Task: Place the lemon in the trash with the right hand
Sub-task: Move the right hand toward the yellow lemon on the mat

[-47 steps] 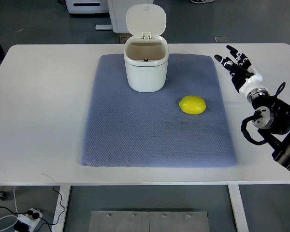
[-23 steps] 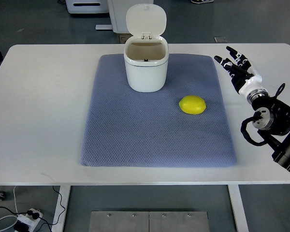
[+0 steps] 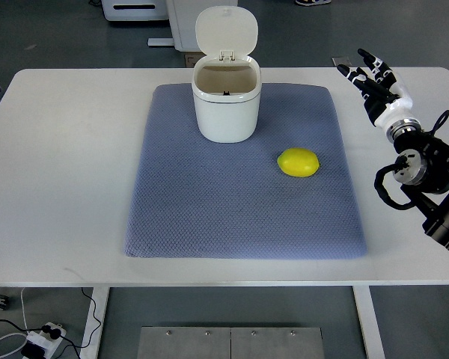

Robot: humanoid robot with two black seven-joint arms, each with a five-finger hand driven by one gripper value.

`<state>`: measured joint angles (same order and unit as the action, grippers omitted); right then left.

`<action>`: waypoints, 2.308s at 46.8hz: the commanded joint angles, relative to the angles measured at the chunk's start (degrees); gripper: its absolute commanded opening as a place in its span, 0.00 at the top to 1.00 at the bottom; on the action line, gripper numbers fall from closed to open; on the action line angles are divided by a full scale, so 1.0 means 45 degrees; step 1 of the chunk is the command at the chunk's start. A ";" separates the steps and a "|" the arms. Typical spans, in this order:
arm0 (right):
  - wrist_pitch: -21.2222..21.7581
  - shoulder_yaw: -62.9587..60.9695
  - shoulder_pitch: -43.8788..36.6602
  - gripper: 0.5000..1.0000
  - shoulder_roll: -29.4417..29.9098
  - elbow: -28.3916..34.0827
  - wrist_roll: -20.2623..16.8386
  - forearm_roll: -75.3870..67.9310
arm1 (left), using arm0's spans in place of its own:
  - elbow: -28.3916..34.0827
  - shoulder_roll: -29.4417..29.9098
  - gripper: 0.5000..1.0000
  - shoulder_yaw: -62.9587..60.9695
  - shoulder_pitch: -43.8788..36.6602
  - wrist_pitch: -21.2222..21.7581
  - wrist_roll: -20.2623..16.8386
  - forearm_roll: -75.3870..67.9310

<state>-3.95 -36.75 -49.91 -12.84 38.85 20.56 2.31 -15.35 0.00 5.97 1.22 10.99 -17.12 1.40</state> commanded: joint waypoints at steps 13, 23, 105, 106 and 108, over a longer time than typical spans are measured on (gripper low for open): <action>0.0292 -0.0018 -0.0198 0.00 -0.0116 -0.0078 -0.0076 -0.0006 | 0.0013 0.0000 0.00 0.0001 0.0003 -0.0001 -0.0005 0.0000; 0.0469 -0.0526 -0.0081 0.00 -0.0292 -0.0040 0.0548 -0.0006 | -0.0006 0.0000 0.00 0.0001 0.0003 -0.0001 -0.0005 0.0000; -0.2890 0.9454 -0.2150 0.00 -0.4922 0.7246 0.0646 0.5951 | -0.0006 0.0000 0.00 0.0001 0.0003 -0.0001 -0.0005 0.0000; -0.2949 0.9552 -0.2190 0.00 -0.4863 0.7246 0.0646 0.5951 | -0.0006 0.0000 0.00 0.0001 0.0003 -0.0001 0.0015 0.0000; -0.3047 0.9747 -0.2248 0.00 -0.4746 0.7246 0.0569 0.5951 | -0.0006 0.0000 0.00 0.0001 0.0003 -0.0001 -0.0005 0.0000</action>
<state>-17.05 5.99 -59.65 -34.88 71.51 23.49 29.09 -15.38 0.00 5.97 1.20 10.98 -17.14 1.40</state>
